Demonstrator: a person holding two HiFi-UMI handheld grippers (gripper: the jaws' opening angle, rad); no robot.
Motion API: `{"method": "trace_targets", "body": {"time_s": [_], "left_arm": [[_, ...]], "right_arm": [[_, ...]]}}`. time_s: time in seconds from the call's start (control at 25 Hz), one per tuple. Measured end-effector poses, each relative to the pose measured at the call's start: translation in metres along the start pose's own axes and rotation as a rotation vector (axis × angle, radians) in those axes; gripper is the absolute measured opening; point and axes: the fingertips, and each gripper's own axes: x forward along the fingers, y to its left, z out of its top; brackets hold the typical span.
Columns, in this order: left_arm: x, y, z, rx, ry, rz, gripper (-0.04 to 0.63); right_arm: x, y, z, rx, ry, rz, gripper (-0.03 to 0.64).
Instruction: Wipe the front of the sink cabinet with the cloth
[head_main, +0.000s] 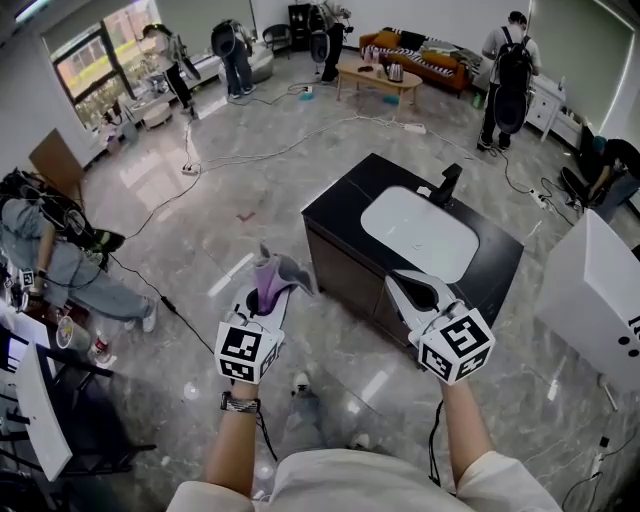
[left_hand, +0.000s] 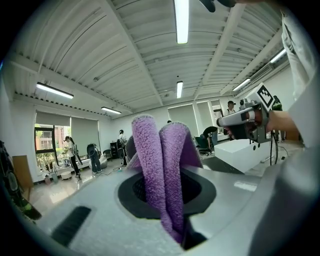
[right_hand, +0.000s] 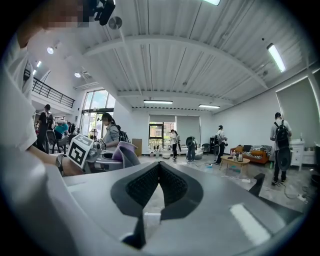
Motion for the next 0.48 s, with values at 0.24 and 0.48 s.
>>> {"method": "trace_targets", "body": {"time_s": [0.24, 0.48], "left_arm": [[0.039, 0.06, -0.028, -0.01, -0.039, -0.057, 0.051], [0.092, 0.13, -0.071, -0.045, -0.009, -0.085, 0.051]], "right_arm": [[0.076, -0.012, -0.013, 0.072, -0.039, -0.018, 0.007], [0.166, -0.031, -0.038, 0.108, -0.041, -0.017, 0.006]]}}
